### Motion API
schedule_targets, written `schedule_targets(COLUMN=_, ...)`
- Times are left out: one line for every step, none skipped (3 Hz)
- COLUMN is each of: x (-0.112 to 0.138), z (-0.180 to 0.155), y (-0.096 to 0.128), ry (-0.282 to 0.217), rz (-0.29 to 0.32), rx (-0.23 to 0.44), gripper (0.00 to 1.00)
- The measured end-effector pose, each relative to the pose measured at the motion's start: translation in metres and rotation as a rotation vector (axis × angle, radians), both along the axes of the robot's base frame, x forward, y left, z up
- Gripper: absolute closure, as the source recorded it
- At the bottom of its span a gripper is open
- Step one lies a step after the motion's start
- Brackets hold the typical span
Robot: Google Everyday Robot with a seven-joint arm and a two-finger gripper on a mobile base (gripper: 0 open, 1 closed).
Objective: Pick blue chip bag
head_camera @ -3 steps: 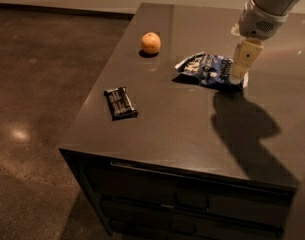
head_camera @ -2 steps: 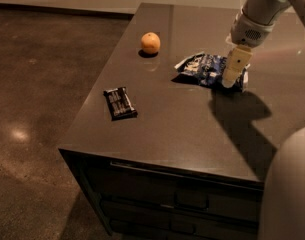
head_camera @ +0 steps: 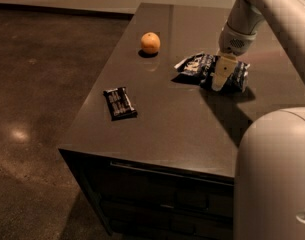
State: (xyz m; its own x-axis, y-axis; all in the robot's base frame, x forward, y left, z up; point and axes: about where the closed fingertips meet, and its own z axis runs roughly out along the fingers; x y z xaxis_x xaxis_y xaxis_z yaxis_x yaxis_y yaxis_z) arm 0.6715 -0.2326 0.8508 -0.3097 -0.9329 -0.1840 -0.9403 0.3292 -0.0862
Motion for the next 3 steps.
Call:
schedule_targets(x=0.003, z=0.002, y=0.002, ry=0.0, rz=-0.017, rx=-0.008, gripper=0.42)
schedule_targets(x=0.003, z=0.02, y=0.007, ry=-0.03, rz=-0.018, rx=0.003, gripper=0.64)
schedule_targets(x=0.002, z=0.052, y=0.009, ry=-0.084, rz=-0.021, rx=0.016, gripper=0.88)
